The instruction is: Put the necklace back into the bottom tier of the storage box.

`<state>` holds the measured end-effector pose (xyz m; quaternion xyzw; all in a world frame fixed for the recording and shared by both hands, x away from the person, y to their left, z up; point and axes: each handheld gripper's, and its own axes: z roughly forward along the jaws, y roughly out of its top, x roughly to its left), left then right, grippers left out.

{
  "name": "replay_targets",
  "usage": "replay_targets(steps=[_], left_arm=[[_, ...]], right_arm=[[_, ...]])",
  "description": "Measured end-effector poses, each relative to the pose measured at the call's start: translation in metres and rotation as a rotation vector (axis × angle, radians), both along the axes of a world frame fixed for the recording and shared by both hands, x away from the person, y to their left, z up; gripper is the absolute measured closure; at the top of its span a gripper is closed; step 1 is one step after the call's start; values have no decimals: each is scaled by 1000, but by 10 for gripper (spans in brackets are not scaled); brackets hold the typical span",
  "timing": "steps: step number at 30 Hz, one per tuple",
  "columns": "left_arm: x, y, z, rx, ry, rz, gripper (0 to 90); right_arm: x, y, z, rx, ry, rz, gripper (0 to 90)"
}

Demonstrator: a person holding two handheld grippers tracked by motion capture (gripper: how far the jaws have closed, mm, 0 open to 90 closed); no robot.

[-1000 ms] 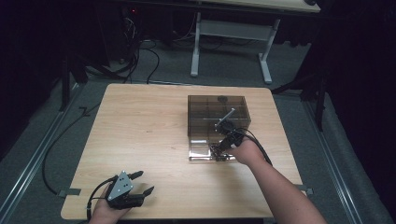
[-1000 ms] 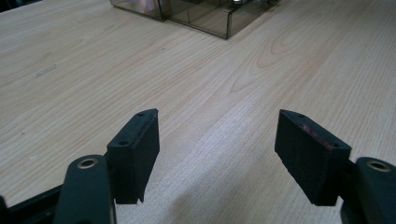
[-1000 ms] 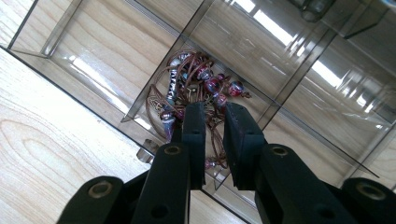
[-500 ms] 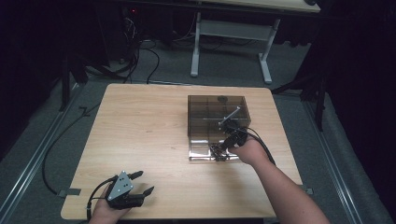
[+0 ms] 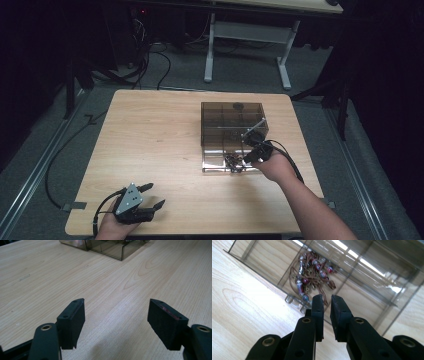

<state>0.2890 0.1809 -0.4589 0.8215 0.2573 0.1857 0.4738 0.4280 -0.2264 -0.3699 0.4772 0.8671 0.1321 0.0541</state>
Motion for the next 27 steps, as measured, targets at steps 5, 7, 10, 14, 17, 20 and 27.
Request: replay_targets(steps=[5, 7, 10, 14, 17, 20, 27], left_arm=[[0, 0, 0, 0, 0, -3, 308], [0, 0, 0, 0, 1, -5, 309], [0, 0, 0, -3, 3, -4, 312], [0, 0, 0, 0, 2, -4, 311], [0, 0, 0, -1, -1, -3, 311], [0, 0, 0, 0, -4, -3, 310], [0, 0, 0, 0, -2, -2, 309]], right_arm=[[-13, -10, 0, -14, -11, -6, 800], [-18, -15, 0, -5, -15, -9, 772], [-25, -20, -1, -9, -22, -8, 741], [-34, -27, -2, 10, -26, -29, 736], [-40, -32, -6, 17, -23, -38, 728], [-45, -38, -10, 32, -17, -46, 723], [-52, -46, -23, 39, 3, -62, 712]])
